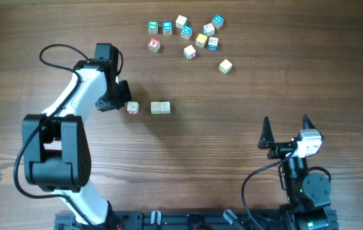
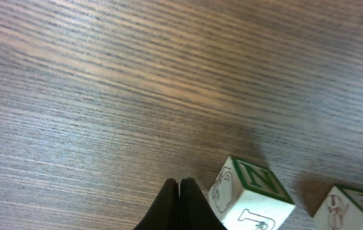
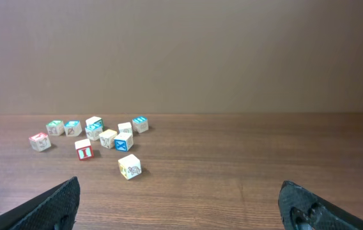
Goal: Form a horizontal line
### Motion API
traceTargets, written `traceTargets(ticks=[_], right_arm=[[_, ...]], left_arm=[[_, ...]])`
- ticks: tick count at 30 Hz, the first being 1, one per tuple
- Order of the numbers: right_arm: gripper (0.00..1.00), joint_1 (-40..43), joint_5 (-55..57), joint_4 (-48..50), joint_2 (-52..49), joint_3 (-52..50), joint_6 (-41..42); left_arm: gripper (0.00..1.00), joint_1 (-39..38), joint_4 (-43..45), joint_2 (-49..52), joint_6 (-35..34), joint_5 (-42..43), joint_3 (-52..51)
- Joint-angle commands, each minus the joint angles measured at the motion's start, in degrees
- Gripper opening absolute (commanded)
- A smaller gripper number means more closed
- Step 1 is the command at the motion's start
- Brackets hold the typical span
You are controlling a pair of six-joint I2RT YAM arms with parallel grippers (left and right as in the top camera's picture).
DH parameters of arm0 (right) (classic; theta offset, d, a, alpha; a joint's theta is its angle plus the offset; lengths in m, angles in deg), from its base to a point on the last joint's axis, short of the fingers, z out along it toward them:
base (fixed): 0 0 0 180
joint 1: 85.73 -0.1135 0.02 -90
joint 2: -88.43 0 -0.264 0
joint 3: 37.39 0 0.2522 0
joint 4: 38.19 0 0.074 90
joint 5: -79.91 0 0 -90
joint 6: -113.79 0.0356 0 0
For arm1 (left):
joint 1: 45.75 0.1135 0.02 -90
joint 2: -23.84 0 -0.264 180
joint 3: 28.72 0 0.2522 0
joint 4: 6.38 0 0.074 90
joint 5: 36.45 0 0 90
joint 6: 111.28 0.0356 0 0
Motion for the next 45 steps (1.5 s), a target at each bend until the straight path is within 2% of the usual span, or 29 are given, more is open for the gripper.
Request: traceTargets(ticks=[1,45], right_arm=[[1.0,0.3,0.5,0.2,0.3,0.0,-0.5],[1.0,0.3,0.5,0.2,0.3,0.0,-0.5]], left_arm=[[0.04,-0.2,0.5,0.5,0.7,-0.8,-1.4],[0.04,-0.4,1.0,0.5,0.7,2.2,-1.7]])
